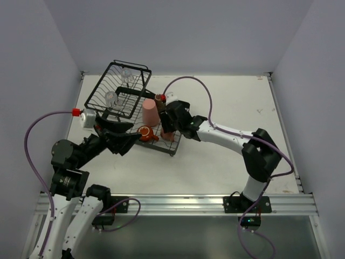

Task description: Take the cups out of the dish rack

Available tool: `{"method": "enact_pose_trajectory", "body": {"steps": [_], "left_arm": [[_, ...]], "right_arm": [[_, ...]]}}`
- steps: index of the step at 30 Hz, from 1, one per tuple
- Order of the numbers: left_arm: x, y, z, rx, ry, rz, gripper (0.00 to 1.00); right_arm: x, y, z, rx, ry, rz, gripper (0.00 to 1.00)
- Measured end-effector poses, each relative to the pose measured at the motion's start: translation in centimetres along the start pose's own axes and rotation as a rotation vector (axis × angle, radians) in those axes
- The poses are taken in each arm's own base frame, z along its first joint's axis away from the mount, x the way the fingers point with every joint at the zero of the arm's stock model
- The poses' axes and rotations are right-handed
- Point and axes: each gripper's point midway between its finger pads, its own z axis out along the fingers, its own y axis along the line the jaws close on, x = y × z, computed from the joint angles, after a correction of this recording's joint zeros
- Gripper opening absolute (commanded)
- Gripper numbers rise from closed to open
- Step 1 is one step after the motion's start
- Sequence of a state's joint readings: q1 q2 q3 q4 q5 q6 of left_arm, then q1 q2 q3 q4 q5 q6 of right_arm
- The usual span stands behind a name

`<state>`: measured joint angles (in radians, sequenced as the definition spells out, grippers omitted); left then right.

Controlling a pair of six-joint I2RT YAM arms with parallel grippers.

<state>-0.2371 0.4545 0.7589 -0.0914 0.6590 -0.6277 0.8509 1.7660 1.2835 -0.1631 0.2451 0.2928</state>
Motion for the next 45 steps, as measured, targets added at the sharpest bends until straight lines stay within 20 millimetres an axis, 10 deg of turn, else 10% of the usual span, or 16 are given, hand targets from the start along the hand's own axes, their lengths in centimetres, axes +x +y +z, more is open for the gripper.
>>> {"method": "enact_pose_trajectory", "body": {"steps": [15,30,45], "left_arm": [[2.0,1.9,3.5,0.017,0.104,-0.124,0.61],[9.0,3.4,7.4,-0.116,0.265,-0.238,0.68],[11.4,6.0,10.9,-0.266,0.211,-0.234,0.67]], "right_arm": [[-6.7,-3.5,-9.6,-0.147,-0.306,0.31,0.17],[-4.6,-4.5,-9.7,-0.404,-0.276,0.652,0.15],[-6.8,-6.2,-17.3,-0.561,-0.471,0.738,0.15]]}}
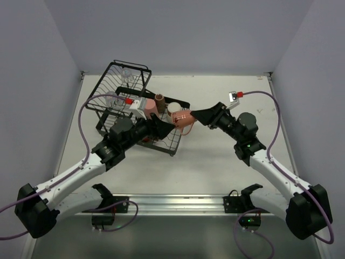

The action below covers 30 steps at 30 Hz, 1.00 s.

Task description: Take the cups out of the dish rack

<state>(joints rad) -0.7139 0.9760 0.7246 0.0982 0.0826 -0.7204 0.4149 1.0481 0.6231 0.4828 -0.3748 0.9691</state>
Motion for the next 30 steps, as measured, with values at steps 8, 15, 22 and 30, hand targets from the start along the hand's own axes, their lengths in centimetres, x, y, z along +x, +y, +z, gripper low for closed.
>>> {"method": "enact_pose_trajectory", "body": {"steps": [8,15,22,30], "left_arm": [[-0.4,-1.0,1.8,0.071,-0.046,-0.012,0.62],[-1.1,-2.1,2.6,0.128,-0.08,-0.024,0.39],[-0.5,-3.0,2.9,0.172,-0.069,-0.051,0.0],[0.9,-3.9,1.2,0.178,0.009,-0.032,0.0]], "right_arm": [[0.8,0.7,-0.6,-0.067,0.04,0.058,0.15],[1.5,0.6,-0.4,-0.114,0.066,0.107,0.15],[1.9,0.2,-0.3,-0.13,0.077,0.151,0.35],[2.1,1.4,-0.9,-0.172,0.088,0.146,0.81]]}}
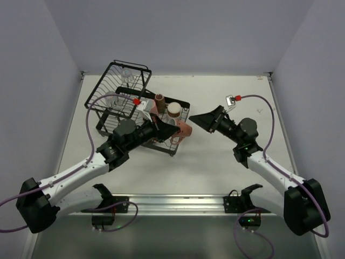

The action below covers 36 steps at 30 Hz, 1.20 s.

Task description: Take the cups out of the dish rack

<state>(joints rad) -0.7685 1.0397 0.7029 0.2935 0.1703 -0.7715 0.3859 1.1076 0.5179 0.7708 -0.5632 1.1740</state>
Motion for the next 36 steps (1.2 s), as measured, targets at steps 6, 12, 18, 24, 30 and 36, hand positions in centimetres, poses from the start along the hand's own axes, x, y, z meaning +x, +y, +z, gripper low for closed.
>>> {"method": "enact_pose_trajectory", "body": {"steps": [6,12,18,24,30,36], "left_arm": [[3.1,-4.0,-1.4,-0.042,0.194,0.114,0.0],[7.7,-2.9,-5.1,-0.251,0.365,0.244,0.0],[11.0,4.7,-9.7,-0.581,0.467,0.357,0.0],[12.6,8.8,-12.1,-0.752,0.53,0.437,0.0],[14.0,10.4,-12.2,-0.825,0.566,0.463,0.0],[15.4,12.2,-13.2,-0.865,0.596,0.485,0.0]], "right_arm": [[-0.2,1.3,-1.7,0.031,-0.024,-0.098,0.87],[-1.2,2.2,-3.9,0.108,-0.096,-0.236,0.87],[-1.9,0.9,-6.2,0.231,-0.155,-0.334,0.88],[-1.8,-0.6,-6.8,0.298,-0.146,-0.363,0.88],[-1.3,-2.2,-6.5,0.341,-0.11,-0.356,0.88],[-0.9,-3.8,-6.2,0.38,-0.071,-0.355,0.88]]}}
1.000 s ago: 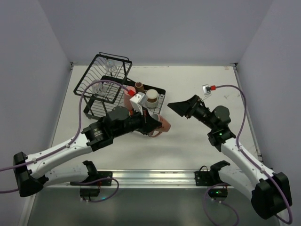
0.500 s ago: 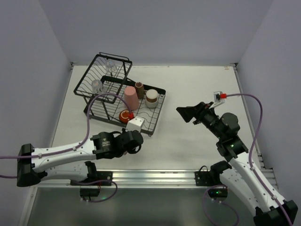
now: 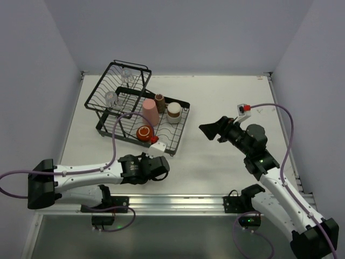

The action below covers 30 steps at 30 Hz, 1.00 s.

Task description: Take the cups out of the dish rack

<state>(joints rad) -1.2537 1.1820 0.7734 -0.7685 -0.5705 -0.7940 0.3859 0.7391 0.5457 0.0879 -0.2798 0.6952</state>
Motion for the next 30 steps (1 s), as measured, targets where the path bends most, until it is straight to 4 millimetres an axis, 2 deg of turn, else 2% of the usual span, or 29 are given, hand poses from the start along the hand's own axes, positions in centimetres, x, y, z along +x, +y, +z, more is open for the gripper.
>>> {"method": "enact_pose_trajectory", "body": {"steps": [2,5,11,19,20,24,27,30], "left_arm": [[0.4,0.1,0.4,-0.006,0.002,0.001,0.0],[0.1,-0.3,0.5,0.009,-0.012,-0.012,0.06],[-0.6,0.1,1.0,0.014,-0.022,-0.059,0.32],[-1.4,0.5,0.7,0.021,-0.047,-0.092,0.49],[-1.5,0.5,0.6,0.022,-0.051,-0.095,0.56],[-1.8,1.0,0.2,0.013,-0.069,-0.099,0.68],[-2.9,1.5,-0.6,0.01,-0.106,-0.109,0.78],[-5.5,1.5,-2.4,0.029,-0.18,-0.139,0.85]], "right_arm": [[0.2,-0.2,0.1,0.004,0.007,0.0,0.88],[0.3,-0.2,0.2,0.006,0.013,-0.001,0.88],[0.7,-0.5,0.4,0.011,0.03,0.001,0.88],[1.5,-0.8,0.8,0.014,0.064,-0.004,0.88],[1.8,-0.8,0.9,0.013,0.077,-0.007,0.88],[2.9,-0.1,1.6,0.0,0.134,-0.031,0.86],[3.6,1.3,2.5,-0.029,0.177,-0.061,0.84],[4.5,2.4,3.3,-0.049,0.209,-0.086,0.83]]}}
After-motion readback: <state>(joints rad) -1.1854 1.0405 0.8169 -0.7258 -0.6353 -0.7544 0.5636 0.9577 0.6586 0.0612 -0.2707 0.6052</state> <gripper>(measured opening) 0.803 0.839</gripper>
